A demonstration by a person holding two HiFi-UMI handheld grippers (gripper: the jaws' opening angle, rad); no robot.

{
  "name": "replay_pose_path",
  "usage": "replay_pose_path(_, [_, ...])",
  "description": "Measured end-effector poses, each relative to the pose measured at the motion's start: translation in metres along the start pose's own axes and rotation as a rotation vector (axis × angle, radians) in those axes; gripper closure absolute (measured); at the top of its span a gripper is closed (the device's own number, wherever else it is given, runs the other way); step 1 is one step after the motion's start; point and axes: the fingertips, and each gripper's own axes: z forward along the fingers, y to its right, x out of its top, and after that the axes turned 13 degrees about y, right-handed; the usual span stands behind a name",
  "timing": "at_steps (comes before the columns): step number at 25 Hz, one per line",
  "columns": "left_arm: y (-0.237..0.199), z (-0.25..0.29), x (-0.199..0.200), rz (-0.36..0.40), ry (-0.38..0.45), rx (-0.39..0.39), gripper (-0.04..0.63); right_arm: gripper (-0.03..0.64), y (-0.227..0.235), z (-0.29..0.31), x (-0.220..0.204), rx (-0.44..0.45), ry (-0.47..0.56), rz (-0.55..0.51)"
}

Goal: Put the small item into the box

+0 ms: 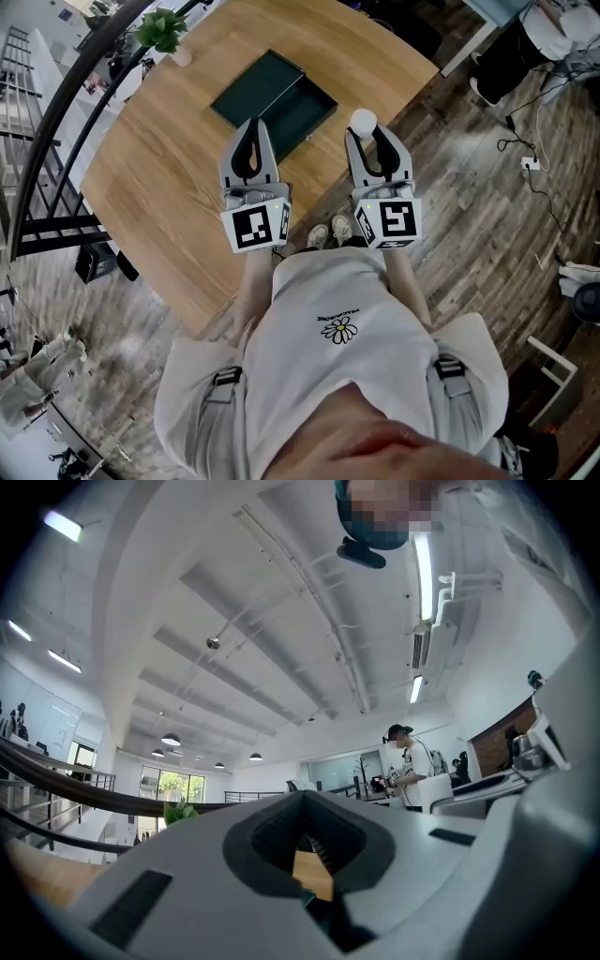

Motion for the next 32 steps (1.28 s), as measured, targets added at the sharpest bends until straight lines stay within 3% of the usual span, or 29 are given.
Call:
replay_pose_path(6, [0.003, 0.007, 0.005, 0.016, 0.008, 0.022, 0.578, 0.474, 0.005, 0.007, 0.001, 0.053, 0.004, -0.024])
replay_pose_path(12, [-0.001, 0.006, 0.007, 0.056, 0.006, 0.091, 0.578, 0.474, 0.006, 0.042, 0.015, 0.219, 0.015, -0.15])
replay_pose_path(18, [-0.028, -0.008, 0.0, 0.066, -0.023, 0.195, 0.578, 0.474, -0.028, 0.095, 0.003, 0.517, -0.039, -0.463])
replay_pose_path(21, [-0.039, -0.017, -0.002, 0.062, -0.034, 0.25, 0.578, 0.474, -0.052, 0.108, -0.023, 0.694, -0.042, -0.557])
replay_pose_path(27, [-0.055, -0.061, -0.019, 0.052, -0.068, 0.338, 0.578, 0.47, -0.095, 0.082, -0.121, 1.164, -0.258, -0.815])
replay_pose_path(32, [-0.065, -0.087, -0.032, 0.034, -0.106, 0.378, 0.578, 0.46, -0.103, 0.062, -0.202, 1.455, -0.446, -0.931])
